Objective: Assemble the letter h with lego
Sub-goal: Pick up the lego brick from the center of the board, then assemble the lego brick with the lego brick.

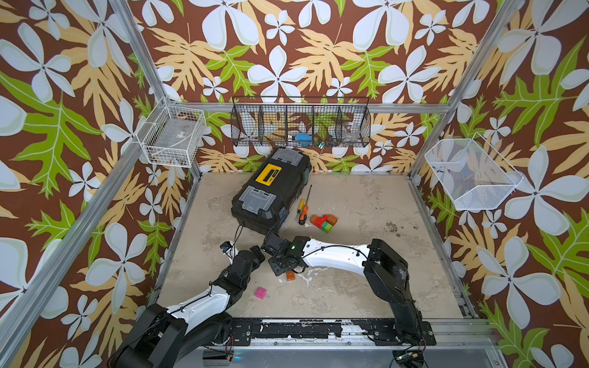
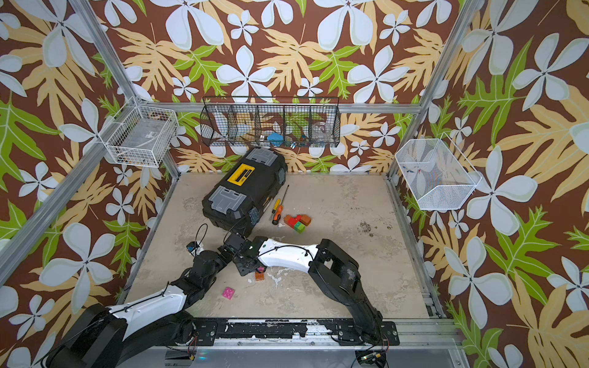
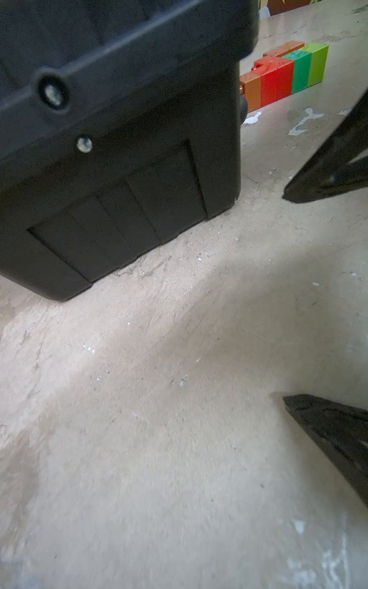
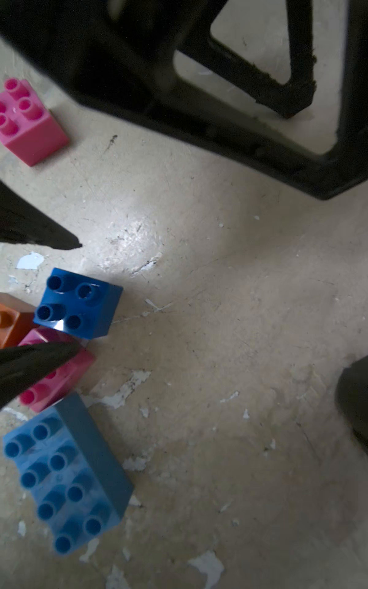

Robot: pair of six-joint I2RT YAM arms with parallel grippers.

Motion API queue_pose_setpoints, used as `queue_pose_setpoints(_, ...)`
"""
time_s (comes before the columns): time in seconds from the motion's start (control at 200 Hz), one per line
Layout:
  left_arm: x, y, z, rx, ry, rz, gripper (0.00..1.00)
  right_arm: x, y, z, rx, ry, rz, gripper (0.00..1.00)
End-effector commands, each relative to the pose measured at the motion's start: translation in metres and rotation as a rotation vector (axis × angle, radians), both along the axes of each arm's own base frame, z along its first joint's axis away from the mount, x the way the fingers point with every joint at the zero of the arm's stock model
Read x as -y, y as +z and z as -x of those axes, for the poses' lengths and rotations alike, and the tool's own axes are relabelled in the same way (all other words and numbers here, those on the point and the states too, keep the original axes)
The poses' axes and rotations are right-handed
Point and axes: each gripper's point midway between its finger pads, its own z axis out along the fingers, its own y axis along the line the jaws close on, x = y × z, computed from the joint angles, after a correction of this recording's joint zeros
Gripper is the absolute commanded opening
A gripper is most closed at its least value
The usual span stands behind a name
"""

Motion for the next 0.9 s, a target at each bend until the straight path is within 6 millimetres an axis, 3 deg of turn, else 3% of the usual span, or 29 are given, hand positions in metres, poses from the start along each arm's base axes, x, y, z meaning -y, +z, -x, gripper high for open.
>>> queue_pose_setpoints(0.0, -0.012, 0.002, 0.003, 0.01, 0.048, -0.028, 0.98, 0.006, -0.006, -0.003, 0.013, -0.018, 0.037, 0.45)
queue_pose_setpoints(0.1, -0.022, 0.003, 0.009, 0.024, 0.097, -0.03, 0.97, 0.005, -0.013, -0.003, -0.003, -0.016, 0.06, 0.44)
queue_pose_setpoints(0.26, -0.022, 0.007, 0.01, 0.048, 0.091, -0.016, 0.96, 0.004, -0.021, -0.002, -0.021, -0.025, 0.069, 0.39)
queue_pose_setpoints(0.31, -0.022, 0.005, 0.011, 0.042, 0.095, -0.019, 0.96, 0.004, -0.021, -0.002, -0.02, -0.028, 0.075, 0.32)
queue_pose_setpoints(0.465, -0.019, 0.003, 0.011, 0.032, 0.081, -0.012, 0.96, 0.008, 0.001, -0.007, 0.025, -0.087, 0.04, 0.3)
queue_pose_setpoints(0.676, -0.019, 0.0, 0.011, 0.015, 0.076, -0.019, 0.96, 0.027, 0.031, -0.011, 0.046, -0.316, -0.029, 0.3)
queue_pose_setpoints(0.896, -0.015, -0.004, 0.012, -0.007, 0.058, -0.012, 0.96, 0.035, 0.029, -0.005, 0.0, -0.469, -0.106, 0.28)
